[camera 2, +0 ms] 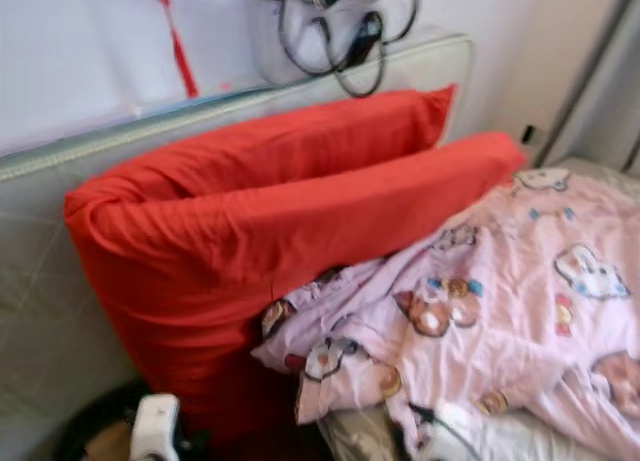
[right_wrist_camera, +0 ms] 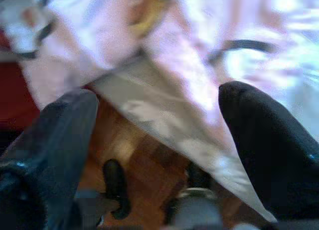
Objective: Clean up the room
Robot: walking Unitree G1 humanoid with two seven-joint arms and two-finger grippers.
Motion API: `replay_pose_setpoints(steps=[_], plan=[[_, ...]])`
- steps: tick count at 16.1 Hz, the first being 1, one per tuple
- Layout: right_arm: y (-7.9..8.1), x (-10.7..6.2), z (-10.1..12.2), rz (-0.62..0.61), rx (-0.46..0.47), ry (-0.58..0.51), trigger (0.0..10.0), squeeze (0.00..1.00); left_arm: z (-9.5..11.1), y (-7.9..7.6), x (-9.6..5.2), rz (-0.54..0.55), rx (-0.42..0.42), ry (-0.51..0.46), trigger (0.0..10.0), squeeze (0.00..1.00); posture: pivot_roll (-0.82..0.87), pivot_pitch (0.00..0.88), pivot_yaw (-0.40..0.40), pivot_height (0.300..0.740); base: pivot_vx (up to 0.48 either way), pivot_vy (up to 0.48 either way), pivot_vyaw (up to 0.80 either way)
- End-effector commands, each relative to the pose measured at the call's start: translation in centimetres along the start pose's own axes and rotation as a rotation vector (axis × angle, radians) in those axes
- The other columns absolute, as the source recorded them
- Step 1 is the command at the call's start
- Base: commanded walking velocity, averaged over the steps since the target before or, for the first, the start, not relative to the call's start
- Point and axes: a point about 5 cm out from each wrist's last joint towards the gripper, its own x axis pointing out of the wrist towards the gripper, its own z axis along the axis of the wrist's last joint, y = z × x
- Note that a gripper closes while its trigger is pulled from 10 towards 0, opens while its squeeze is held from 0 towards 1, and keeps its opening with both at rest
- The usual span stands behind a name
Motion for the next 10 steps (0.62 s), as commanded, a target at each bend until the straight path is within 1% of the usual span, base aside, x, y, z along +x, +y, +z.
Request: replay_pose_setpoints(steps=[1,2,3,4,5,6,7,8,9,10], plan=[[-0.8,-0.2,-0.2,-0.030,-0.011,0.003,10.0,0.00,0.3,-0.3,0.1,-0.019,0.015,-0.015,10.0,0.00,0.15,0.006,0.000,0.740,0.000,0.000,0.00],[-0.9,-0.3,-0.1,-0.040,-0.027,-0.013,10.0,0.00,1.1,-0.2,0.2,-0.021,0.011,-0.050,10.0,0.00,0.15,0.004,-0.003,0.740,0.000,0.000,0.00],[-0.9,-0.3,0.2,-0.036,-0.031,-0.042,10.0,0.00,2.2,-0.4,0.4,-0.038,-0.008,-0.108,10.0,0.00,0.15,0.004,-0.003,0.740,0.000,0.000,0.00],[-0.9,-0.3,0.3,-0.032,-0.033,-0.054,10.0,0.00,2.6,-0.5,0.4,-0.046,-0.011,-0.130,10.0,0.00,0.15,0.004,-0.003,0.740,0.000,0.000,0.00],[-0.9,-0.4,0.6,-0.019,-0.041,-0.095,10.0,0.00,4.0,-0.5,0.4,-0.045,-0.063,-0.221,10.0,0.00,0.15,0.000,-0.010,0.740,0.000,0.000,0.00],[-0.9,-0.5,1.0,-0.008,-0.066,-0.137,10.0,0.00,5.1,-0.3,0.3,-0.039,-0.062,-0.297,10.0,0.00,0.15,0.000,-0.015,0.740,0.000,0.000,0.00],[-0.2,-0.1,2.9,0.017,-0.086,-0.217,10.0,0.00,5.4,-0.3,0.2,-0.043,-0.056,-0.325,10.0,0.00,0.15,0.000,-0.018,0.740,0.000,0.000,0.00],[1.0,0.1,6.3,0.062,-0.120,-0.356,10.0,0.00,5.7,-0.3,0.0,-0.050,-0.051,-0.369,10.0,0.00,0.14,0.000,-0.020,0.740,0.000,0.000,0.00],[1.0,0.0,6.7,0.069,-0.129,-0.385,10.0,0.00,6.2,-0.5,-0.2,-0.067,-0.038,-0.421,10.0,0.00,0.14,0.000,-0.020,0.740,0.000,0.000,0.00],[0.9,-0.2,7.1,0.072,-0.137,-0.415,10.0,0.00,7.0,-1.0,-0.7,-0.096,-0.002,-0.506,10.0,0.00,0.14,0.000,-0.023,0.740,0.000,0.000,0.00]])
